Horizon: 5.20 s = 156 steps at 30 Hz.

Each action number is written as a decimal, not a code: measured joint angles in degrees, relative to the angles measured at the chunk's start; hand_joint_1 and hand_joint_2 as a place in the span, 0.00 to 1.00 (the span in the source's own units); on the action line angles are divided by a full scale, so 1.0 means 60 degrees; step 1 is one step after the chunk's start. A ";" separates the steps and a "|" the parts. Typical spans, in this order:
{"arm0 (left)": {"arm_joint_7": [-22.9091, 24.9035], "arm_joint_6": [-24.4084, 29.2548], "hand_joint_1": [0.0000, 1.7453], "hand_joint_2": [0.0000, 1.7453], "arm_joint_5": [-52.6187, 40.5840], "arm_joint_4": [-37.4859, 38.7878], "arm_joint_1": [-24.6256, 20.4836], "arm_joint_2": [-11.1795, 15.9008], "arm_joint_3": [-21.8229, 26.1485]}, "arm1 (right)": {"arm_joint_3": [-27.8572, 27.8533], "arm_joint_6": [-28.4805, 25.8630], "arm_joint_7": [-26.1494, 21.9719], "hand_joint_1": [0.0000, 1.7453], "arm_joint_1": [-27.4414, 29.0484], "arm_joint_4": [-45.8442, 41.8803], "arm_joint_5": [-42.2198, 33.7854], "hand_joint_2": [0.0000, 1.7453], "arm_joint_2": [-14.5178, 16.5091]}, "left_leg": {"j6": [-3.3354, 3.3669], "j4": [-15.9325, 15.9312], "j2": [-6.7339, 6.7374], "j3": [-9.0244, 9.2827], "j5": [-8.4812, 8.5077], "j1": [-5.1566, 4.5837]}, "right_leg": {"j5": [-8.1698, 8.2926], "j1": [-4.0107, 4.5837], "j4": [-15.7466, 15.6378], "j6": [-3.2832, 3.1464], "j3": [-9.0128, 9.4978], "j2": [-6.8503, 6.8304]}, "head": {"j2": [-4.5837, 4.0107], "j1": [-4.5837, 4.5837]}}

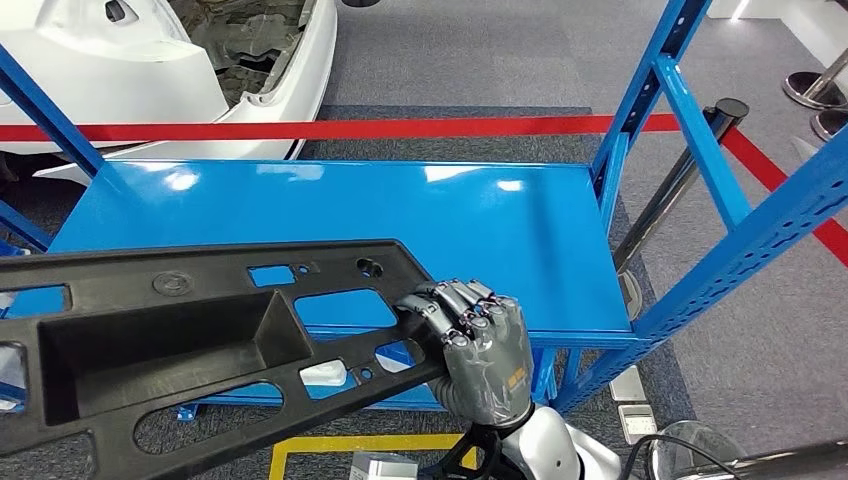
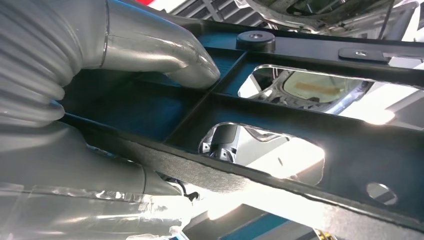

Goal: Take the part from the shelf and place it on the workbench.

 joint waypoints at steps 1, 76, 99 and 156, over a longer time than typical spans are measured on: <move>0.0000 0.0000 0.00 1.00 0.0000 0.0000 0.0001 -0.0005 0.0000 | 0.0000 0.0000 0.0021 1.00 0.0017 0.0005 0.0027 1.00 -0.0001 | -0.0005 0.0013 0.0006 -0.0024 0.0004 0.0004 | -0.0202 -0.0027 0.0453 0.0049 -0.0181 -0.0002 | 0.0000 0.0013; -0.0076 0.0062 0.00 1.00 0.0000 -0.0004 -0.0012 -0.0061 0.0005 | 0.0155 0.0000 0.0018 1.00 -0.0402 0.0559 -0.1045 1.00 -0.0001 | -0.0578 0.1330 0.0013 -0.0621 -0.0761 0.0079 | 0.1008 -0.0100 -0.1734 -0.0486 0.0812 -0.0036 | 0.0000 -0.0075; -0.0082 0.0162 0.00 1.00 0.0000 -0.0005 -0.0001 -0.0067 0.0006 | 0.0150 0.0000 -0.0223 1.00 -0.0444 0.0568 -0.1317 1.00 0.0051 | -0.0185 0.0327 0.0060 -0.0162 -0.0122 0.0104 | 0.0676 -0.0119 -0.1057 -0.0024 0.0729 -0.0021 | 0.0000 0.0070; -0.0164 0.0201 0.00 1.00 0.0006 -0.0007 -0.0010 -0.0056 0.0015 | -0.0565 0.0000 -0.0788 1.00 -0.0170 0.0597 -0.2166 1.00 0.0708 | -0.0054 -0.0043 0.0090 0.0265 -0.0224 0.0069 | 0.0055 -0.0127 0.0425 -0.0013 -0.0586 -0.0024 | 0.0000 0.0015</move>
